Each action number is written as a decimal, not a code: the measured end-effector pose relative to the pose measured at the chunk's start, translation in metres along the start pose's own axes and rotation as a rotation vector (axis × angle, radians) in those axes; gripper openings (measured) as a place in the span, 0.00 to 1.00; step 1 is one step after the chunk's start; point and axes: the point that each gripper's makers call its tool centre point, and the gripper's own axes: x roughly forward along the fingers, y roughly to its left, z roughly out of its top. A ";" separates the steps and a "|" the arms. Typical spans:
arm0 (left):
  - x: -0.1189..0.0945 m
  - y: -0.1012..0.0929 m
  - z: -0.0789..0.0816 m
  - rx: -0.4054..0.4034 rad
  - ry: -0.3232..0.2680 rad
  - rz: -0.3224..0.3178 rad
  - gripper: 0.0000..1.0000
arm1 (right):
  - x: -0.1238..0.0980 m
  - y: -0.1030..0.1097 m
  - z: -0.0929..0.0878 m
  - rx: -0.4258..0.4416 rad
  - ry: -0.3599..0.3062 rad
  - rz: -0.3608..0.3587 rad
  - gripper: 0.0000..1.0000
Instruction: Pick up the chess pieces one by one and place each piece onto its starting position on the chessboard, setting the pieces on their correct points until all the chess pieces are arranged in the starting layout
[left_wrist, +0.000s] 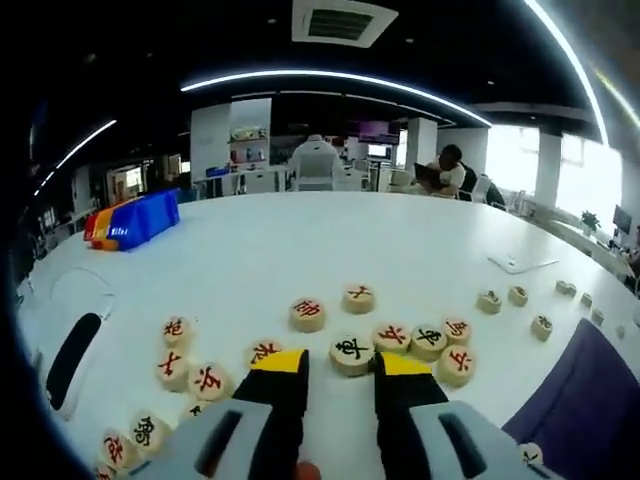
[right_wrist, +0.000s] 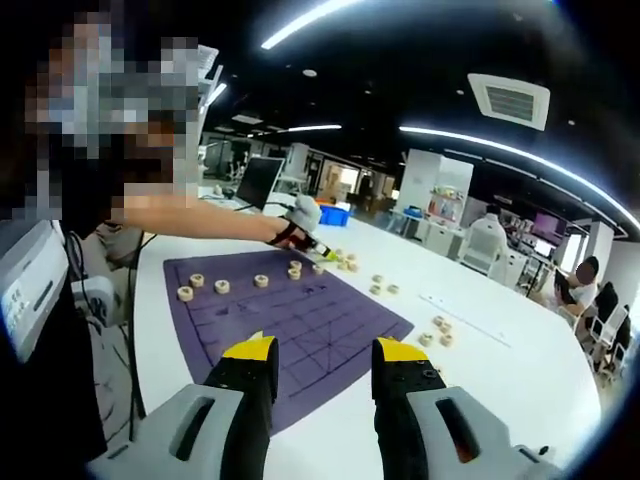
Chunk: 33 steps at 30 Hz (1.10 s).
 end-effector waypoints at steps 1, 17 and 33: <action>-0.001 -0.001 -0.001 0.000 -0.004 -0.004 0.20 | 0.000 0.000 -0.001 0.001 0.002 0.001 0.38; -0.090 -0.028 0.016 0.166 -0.057 -0.106 0.19 | -0.003 0.000 0.002 -0.005 -0.003 -0.001 0.38; -0.129 0.021 -0.035 0.159 0.026 -0.077 0.19 | -0.003 0.010 0.010 -0.030 -0.011 0.016 0.38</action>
